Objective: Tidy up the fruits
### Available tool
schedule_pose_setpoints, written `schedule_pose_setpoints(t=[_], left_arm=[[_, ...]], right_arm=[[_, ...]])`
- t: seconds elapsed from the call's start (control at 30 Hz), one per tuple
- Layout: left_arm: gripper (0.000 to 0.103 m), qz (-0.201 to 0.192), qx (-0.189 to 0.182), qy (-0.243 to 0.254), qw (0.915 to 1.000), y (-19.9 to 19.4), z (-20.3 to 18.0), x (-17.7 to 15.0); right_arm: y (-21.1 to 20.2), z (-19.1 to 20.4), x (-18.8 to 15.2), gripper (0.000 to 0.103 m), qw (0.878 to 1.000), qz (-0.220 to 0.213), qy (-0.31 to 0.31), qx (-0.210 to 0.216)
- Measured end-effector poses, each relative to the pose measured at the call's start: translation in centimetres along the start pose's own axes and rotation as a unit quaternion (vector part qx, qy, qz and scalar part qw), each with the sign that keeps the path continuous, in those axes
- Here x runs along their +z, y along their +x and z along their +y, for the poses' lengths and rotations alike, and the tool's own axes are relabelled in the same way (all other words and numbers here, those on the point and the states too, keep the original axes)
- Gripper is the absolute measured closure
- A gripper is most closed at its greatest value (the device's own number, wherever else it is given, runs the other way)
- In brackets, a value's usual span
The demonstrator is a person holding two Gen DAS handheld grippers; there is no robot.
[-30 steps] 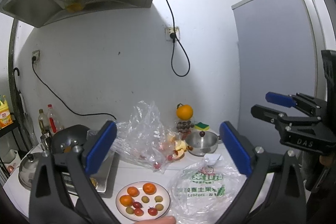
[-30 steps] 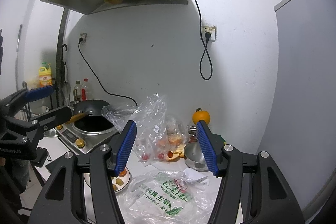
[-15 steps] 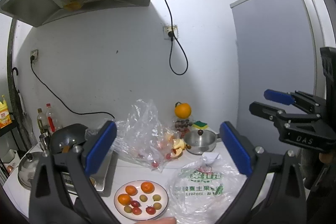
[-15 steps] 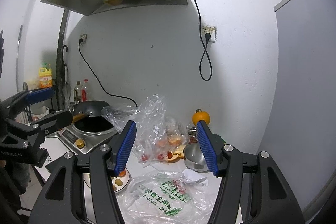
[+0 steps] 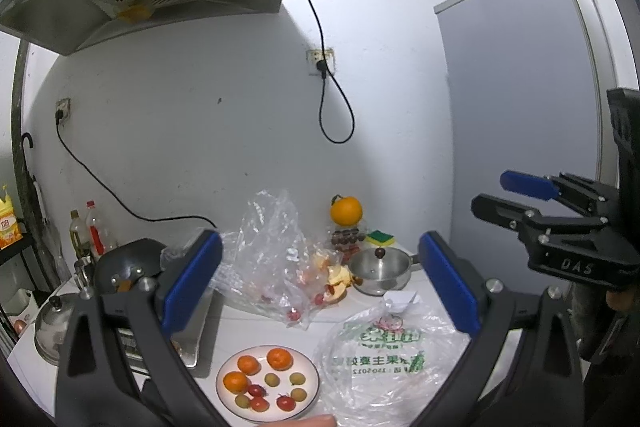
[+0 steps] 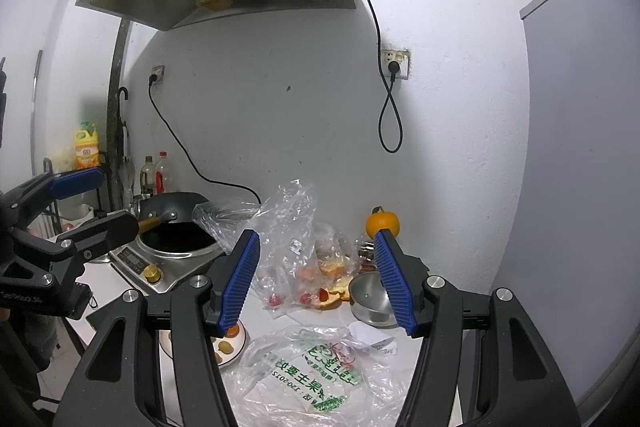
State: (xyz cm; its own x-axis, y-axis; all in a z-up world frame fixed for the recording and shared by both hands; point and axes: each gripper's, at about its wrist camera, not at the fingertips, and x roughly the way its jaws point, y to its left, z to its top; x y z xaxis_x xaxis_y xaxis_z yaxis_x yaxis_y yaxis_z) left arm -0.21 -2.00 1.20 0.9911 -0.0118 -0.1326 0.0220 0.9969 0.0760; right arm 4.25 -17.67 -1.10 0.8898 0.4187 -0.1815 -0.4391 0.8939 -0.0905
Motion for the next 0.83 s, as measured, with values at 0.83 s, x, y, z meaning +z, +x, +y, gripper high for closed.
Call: schedule_pose_setpoints(t=[0.83], left_arm=[[0.003, 0.010, -0.003, -0.003, 0.9999, 1.9, -0.5, -0.3]], right_arm=[[0.4, -0.3, -0.3, 0.034, 1.000, 0.011, 0.004, 0.002]])
